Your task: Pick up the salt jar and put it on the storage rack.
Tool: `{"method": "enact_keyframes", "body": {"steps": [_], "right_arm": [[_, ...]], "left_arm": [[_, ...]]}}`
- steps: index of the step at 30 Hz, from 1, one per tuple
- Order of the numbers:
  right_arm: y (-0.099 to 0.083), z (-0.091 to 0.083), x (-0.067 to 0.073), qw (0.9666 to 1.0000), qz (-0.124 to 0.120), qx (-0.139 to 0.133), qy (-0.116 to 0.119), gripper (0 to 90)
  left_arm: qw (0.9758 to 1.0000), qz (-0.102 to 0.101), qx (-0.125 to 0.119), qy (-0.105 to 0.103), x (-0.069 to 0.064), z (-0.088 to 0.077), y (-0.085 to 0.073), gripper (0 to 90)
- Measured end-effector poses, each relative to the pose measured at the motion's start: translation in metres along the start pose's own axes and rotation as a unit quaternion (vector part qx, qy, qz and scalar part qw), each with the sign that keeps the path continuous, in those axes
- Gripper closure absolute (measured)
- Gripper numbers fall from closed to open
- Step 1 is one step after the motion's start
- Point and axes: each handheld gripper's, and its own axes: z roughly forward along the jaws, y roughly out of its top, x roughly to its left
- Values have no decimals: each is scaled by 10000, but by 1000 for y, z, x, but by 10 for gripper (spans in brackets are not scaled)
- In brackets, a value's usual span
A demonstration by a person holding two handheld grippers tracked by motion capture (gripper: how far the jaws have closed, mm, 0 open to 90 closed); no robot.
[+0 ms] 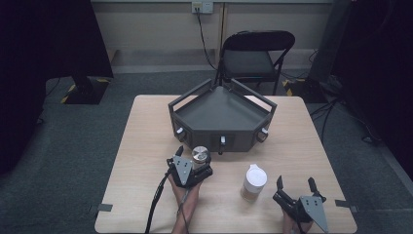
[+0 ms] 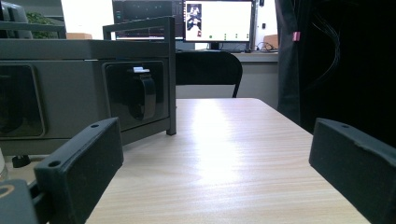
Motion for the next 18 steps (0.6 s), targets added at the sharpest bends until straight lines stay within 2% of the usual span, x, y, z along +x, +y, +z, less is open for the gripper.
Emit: {"method": "enact_keyframes", "body": {"steps": [3,7,11,14,18], "right_arm": [[0,0,0,10000,1,-1,0,14],[0,0,0,10000,-1,0,0,14],[0,0,0,10000,1,-1,1,14],[0,0,0,10000,1,-1,1,14],[0,0,0,10000,0,-2,5,14]], "left_arm": [[9999,90,112,-18,-3,4,-2,74],[9996,0,265,-82,-4,10,-4,97],[9992,140,373,-70,-7,13,-7,144],[9993,-8,376,-73,-5,12,-10,184],[9993,-35,373,-74,-1,12,-11,231]]}}
